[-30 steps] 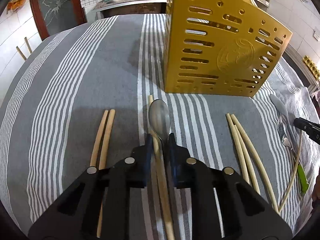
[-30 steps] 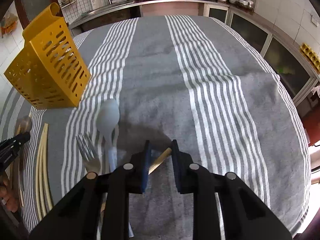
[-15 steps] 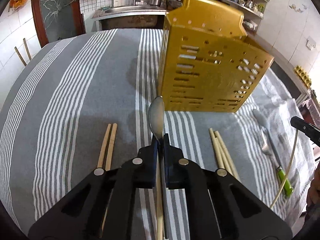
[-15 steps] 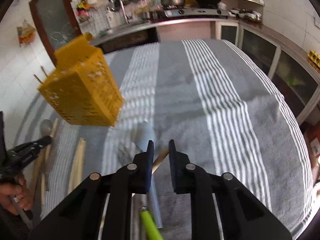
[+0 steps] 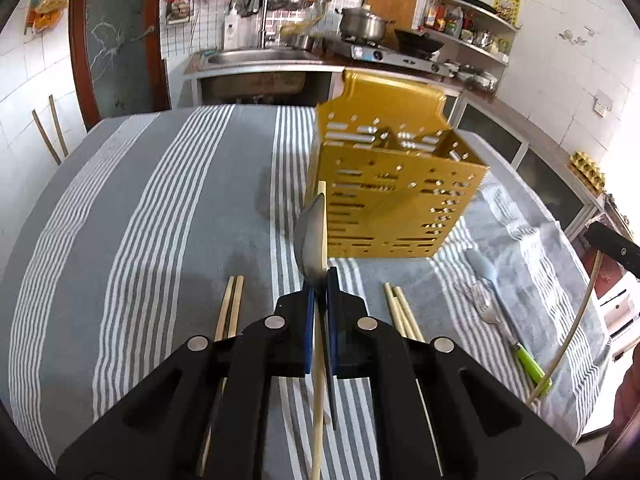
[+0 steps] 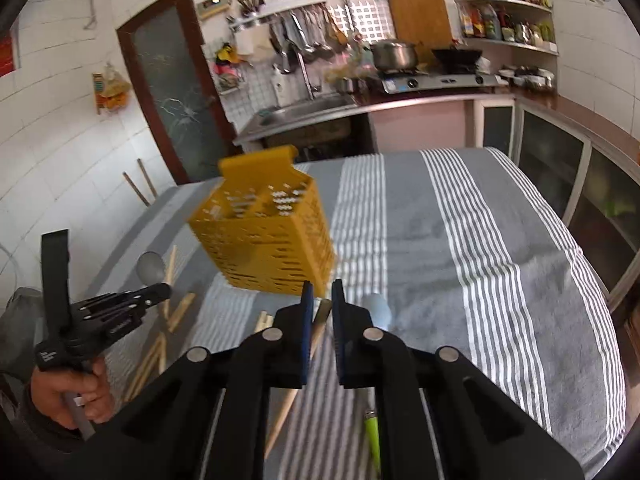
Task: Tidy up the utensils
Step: 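Lift the spoon with the left tool while the right tool lifts the chopstick toward the yellow holder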
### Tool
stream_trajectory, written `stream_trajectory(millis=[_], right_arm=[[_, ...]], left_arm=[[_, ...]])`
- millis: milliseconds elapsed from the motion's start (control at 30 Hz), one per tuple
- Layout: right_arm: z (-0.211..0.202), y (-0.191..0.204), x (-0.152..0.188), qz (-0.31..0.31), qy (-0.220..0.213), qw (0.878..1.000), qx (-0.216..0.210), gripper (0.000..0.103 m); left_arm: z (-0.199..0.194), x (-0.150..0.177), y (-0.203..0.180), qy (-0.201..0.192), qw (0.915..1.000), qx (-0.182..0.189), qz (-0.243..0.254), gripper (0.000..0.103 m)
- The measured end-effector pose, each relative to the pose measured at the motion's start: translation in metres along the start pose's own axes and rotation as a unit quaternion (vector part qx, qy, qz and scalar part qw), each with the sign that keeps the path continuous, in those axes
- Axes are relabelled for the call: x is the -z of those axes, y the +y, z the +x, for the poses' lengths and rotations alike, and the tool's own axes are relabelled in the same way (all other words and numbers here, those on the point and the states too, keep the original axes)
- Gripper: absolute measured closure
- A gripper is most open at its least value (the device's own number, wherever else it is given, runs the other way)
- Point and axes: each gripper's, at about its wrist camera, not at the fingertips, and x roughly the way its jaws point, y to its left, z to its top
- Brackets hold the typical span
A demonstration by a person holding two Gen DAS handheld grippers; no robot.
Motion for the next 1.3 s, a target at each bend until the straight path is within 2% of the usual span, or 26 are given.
stream_trajectory(millis=[167, 633, 1200, 1300], right_arm=[[-0.018, 0.013, -0.001, -0.013, -0.016, 1.000, -0.018, 0.096], [-0.056, 0.030, -0.003, -0.035, -0.055, 0.998, -0.021, 0.097], [-0.062, 0.030, 0.002, -0.039, -0.055, 0.998, -0.020, 0.097], [-0.061, 0.031, 0.002, -0.039, -0.055, 0.998, -0.020, 0.097]], left_arm=[[-0.018, 0.001, -0.003, -0.014, 0.9999, 0.006, 0.007, 0.099], [-0.053, 0.003, -0.006, -0.043, 0.9989, 0.013, 0.009, 0.099], [-0.067, 0.008, -0.008, -0.059, 0.9981, 0.015, 0.012, 0.099], [-0.070, 0.009, -0.008, -0.065, 0.9977, 0.021, 0.009, 0.091]])
